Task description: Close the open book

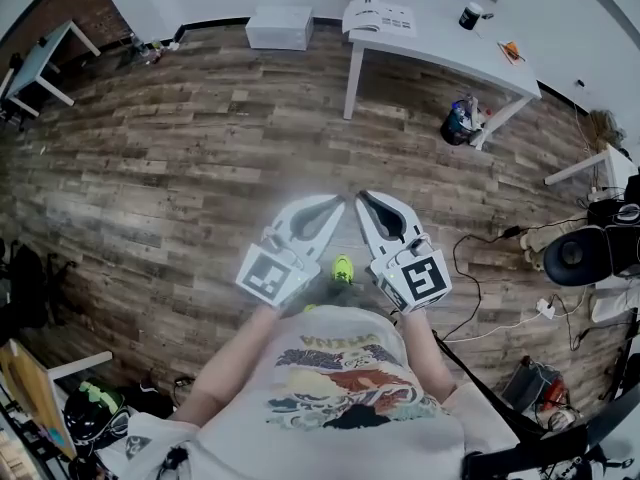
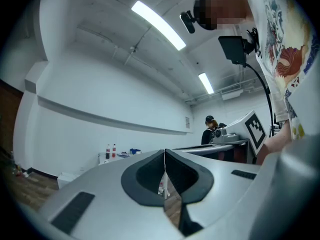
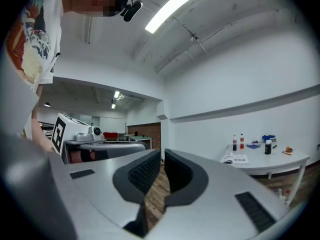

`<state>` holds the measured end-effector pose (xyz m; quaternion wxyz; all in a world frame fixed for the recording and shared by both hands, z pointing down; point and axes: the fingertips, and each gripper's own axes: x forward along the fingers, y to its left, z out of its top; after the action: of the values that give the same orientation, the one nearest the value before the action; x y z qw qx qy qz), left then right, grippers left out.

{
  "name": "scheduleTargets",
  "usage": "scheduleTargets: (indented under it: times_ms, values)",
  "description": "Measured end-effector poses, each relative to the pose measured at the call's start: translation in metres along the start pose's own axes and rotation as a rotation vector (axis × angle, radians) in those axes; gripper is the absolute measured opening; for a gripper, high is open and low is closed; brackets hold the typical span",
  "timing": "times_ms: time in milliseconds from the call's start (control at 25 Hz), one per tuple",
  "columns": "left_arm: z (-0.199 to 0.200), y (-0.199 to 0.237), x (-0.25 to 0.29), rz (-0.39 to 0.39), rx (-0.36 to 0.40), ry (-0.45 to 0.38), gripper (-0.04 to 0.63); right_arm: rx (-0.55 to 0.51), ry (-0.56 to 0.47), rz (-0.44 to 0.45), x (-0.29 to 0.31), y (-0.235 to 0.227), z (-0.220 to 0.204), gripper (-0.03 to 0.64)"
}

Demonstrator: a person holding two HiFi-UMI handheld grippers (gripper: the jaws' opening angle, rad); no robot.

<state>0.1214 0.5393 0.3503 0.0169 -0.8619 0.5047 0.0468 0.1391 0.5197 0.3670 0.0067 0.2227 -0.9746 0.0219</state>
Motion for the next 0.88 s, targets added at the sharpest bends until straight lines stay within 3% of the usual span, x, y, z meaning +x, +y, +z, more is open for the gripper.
scheduleTargets:
  times_ms: [240,400,880]
  values:
    - [-0.012,0.049,0.055,0.074,0.034,0.062,0.011,0.005,0.000,0.028,0.033,-0.065,0.001,0.023]
    - [-0.012,0.064,0.092,0.071,0.029,0.007,0.011,-0.005,0.002,0.057,0.054,-0.097,0.001,0.023]
    - [-0.026,0.101,0.151,0.097,0.028,0.029,0.011,-0.001,0.019,0.087,0.088,-0.158,-0.006,0.023]
